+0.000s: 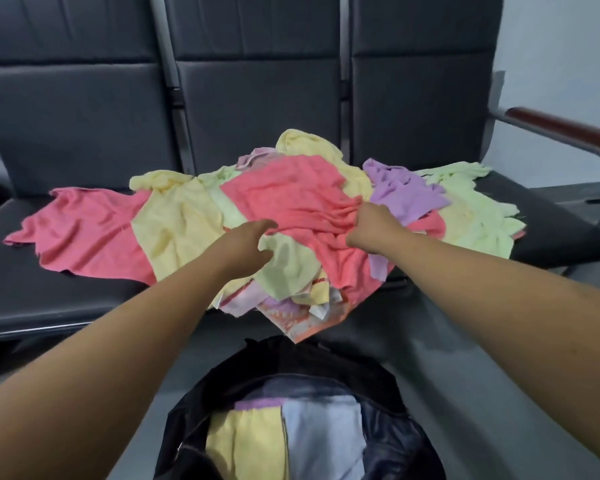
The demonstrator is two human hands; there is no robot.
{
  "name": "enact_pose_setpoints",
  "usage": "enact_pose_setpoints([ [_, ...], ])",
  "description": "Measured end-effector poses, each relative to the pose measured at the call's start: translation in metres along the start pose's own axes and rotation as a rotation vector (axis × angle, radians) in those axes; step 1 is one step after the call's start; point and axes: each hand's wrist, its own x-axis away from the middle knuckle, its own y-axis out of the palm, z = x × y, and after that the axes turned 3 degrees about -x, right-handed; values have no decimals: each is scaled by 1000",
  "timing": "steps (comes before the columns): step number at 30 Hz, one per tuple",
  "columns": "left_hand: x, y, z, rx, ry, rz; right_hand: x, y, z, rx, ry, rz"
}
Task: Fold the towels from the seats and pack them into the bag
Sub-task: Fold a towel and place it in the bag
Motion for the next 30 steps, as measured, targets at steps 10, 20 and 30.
enact_pose_setpoints([
  [10, -16, 61, 1, -47, -56, -251, -23, 59, 89, -202, 123, 105],
  [20, 7, 29, 14, 279, -30, 194, 17, -34, 33, -636, -131, 253],
  [30, 54, -92, 100, 726, 282, 177, 117, -173, -93, -1249, -519, -107],
])
